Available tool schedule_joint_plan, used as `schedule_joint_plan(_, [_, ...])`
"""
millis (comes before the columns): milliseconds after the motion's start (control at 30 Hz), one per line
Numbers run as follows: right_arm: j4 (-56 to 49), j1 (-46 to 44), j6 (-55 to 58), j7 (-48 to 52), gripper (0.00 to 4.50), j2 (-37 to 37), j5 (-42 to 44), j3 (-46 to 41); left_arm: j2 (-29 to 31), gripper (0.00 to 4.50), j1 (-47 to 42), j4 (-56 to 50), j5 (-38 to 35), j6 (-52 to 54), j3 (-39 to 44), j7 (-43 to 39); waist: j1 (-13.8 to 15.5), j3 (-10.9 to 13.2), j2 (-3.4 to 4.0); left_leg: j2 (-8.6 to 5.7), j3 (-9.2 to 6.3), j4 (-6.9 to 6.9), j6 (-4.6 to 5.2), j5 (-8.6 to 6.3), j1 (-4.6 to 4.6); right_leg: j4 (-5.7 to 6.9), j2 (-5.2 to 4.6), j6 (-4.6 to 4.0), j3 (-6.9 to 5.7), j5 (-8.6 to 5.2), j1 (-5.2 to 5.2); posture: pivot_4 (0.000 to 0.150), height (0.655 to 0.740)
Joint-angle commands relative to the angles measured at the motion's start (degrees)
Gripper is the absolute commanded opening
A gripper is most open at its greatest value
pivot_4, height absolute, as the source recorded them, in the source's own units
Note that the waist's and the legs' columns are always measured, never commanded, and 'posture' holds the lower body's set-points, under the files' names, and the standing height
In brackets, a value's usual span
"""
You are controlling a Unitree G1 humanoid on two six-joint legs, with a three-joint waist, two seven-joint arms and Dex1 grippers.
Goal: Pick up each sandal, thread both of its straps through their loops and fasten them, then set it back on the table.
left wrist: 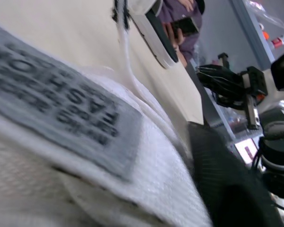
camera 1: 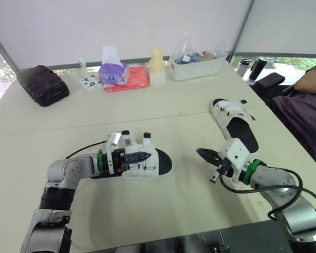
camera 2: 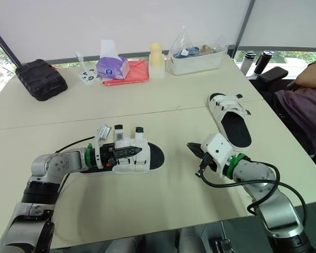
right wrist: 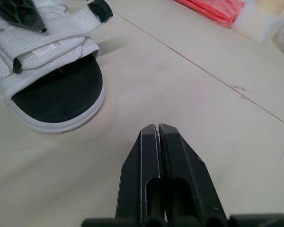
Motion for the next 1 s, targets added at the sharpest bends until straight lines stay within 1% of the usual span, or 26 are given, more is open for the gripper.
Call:
schedule_joint_plan(33, [-2.3,0.3,-0.4,-1.5,0.00,0.6,0.4,-1.3,-0.9,0.02,-1.0,-2.4,-1.5,1.1,1.5,1.9,0.0,0.0,0.00,0.00,0.00,0.00,0.00,0.00,0.01,0.01,0.00,0.00,0.00,0.00,0.00,0.150,0.7400])
schedule_joint_plan(100, [-1.8,0.1,-0.4,-2.4,0.00,1.3,0.4,-0.9,-4.3,0.02,-2.7,-4.6,-2.4,-0.4,4.2,7.0,0.1,0.0,0.00,0.01,0.00,0.05,0.00,0.00,0.01,0.06,0.00,-0.01,0.00,0.02,0.00,0.150,0.7400])
schedule_joint_plan(200, [-1.0,-0.2,-0.4,-3.3,0.00,2.6,0.6,-0.4,-13.0,0.02,-8.5,-2.8,-3.0,-6.6,11.5,19.2,1.1,0.0,-0.07,-0.01,-0.05,0.29,0.00,0.01,-0.11,0.08,0.01,0.05,-0.01,0.11,0.03,0.150,0.7400])
schedule_joint_plan(233, [-0.7,-0.6,-0.3,-3.5,0.00,3.0,0.6,0.0,-15.4,0.02,-10.7,-1.2,-2.2,-10.1,13.6,22.6,1.4,0.0,-0.08,0.00,-0.03,0.41,0.00,0.01,-0.18,0.06,0.03,0.05,-0.02,0.23,0.00,0.150,0.7400])
schedule_joint_plan(300, [0.1,-1.7,-0.6,-3.3,0.00,3.6,0.5,1.4,-19.4,0.02,-15.8,5.1,-1.2,-15.9,17.6,29.6,1.5,0.1,-0.09,0.01,0.03,0.65,0.00,0.00,-0.33,0.05,0.07,0.08,-0.02,0.36,-0.04,0.150,0.7400])
schedule_joint_plan(367, [1.0,-3.5,-1.0,-2.6,0.00,3.8,0.4,2.9,-22.2,0.02,-19.5,11.3,1.1,-21.5,18.7,34.2,1.2,0.0,-0.09,0.01,0.19,0.77,0.00,0.00,-0.36,0.04,0.10,0.11,0.01,0.45,-0.05,0.150,0.7400])
schedule_joint_plan(467, [3.0,-5.7,-2.0,-1.4,0.00,3.2,0.2,3.8,-25.5,0.02,-22.3,18.6,5.2,-31.3,19.9,40.2,1.3,0.0,-0.07,-0.02,0.44,0.78,0.00,0.00,-0.19,0.04,0.14,0.14,0.14,0.48,0.04,0.150,0.7400])
schedule_joint_plan(567, [5.2,-7.6,-3.2,-0.7,0.00,3.0,-0.1,4.1,-29.3,0.02,-22.6,22.0,8.2,-41.7,22.2,48.4,1.4,0.1,-0.12,-0.03,0.43,0.79,0.01,0.00,-0.20,0.03,0.13,0.16,0.14,0.50,0.06,0.150,0.7400])
schedule_joint_plan(600, [5.8,-8.1,-3.4,-0.7,0.00,3.2,-0.1,4.1,-30.9,0.02,-22.5,22.8,8.0,-44.9,23.5,50.8,1.4,0.1,-0.14,-0.03,0.43,0.80,0.01,0.00,-0.23,0.02,0.13,0.17,0.15,0.52,0.02,0.150,0.7400])
schedule_joint_plan(667, [6.6,-8.7,-3.8,-0.7,0.00,3.7,-0.3,4.6,-34.0,0.02,-22.5,24.2,7.2,-51.6,25.9,53.2,1.4,0.1,-0.14,-0.01,0.42,0.87,0.01,0.00,-0.49,0.04,0.13,0.18,0.15,0.56,-0.23,0.150,0.7400])
schedule_joint_plan(733, [6.7,-8.8,-4.2,-0.6,0.00,4.1,-0.3,5.5,-36.2,0.02,-22.8,26.3,6.4,-54.9,26.9,53.2,1.5,0.1,-0.14,-0.01,0.43,0.90,0.01,0.00,-0.57,0.04,0.11,0.18,0.15,0.58,-0.29,0.150,0.7400])
schedule_joint_plan(833, [6.6,-8.9,-4.3,-0.6,0.00,4.3,-0.3,6.2,-37.0,0.02,-23.2,29.5,5.5,-57.0,27.9,52.6,1.7,0.1,-0.15,-0.22,0.41,0.98,0.02,0.01,-0.58,0.03,0.08,0.23,0.12,0.62,-0.22,0.150,0.7400])
schedule_joint_plan(867, [6.7,-8.9,-4.4,-0.6,0.00,4.3,-0.4,6.3,-36.9,0.90,-22.9,30.0,5.5,-57.0,27.9,52.5,1.6,0.1,-0.15,-0.32,0.38,1.01,0.04,0.01,-0.58,0.03,0.04,0.27,0.12,0.65,-0.19,0.150,0.7400])
schedule_joint_plan(933, [6.9,-8.9,-4.6,-0.6,0.00,4.2,-0.3,6.2,-36.6,1.72,-22.1,30.3,5.3,-56.5,27.8,52.8,1.6,0.1,-0.15,-0.47,0.37,1.07,0.09,0.01,-0.58,0.02,-0.04,0.36,0.16,0.70,-0.16,0.150,0.7400])
schedule_joint_plan(1000, [7.2,-9.0,-4.8,-0.6,0.00,4.1,-0.3,6.0,-36.1,2.77,-21.3,29.8,5.6,-56.0,27.2,53.2,1.4,0.1,-0.15,-0.48,0.38,1.09,0.11,0.01,-0.58,0.02,-0.04,0.40,0.20,0.72,-0.15,0.150,0.7400])
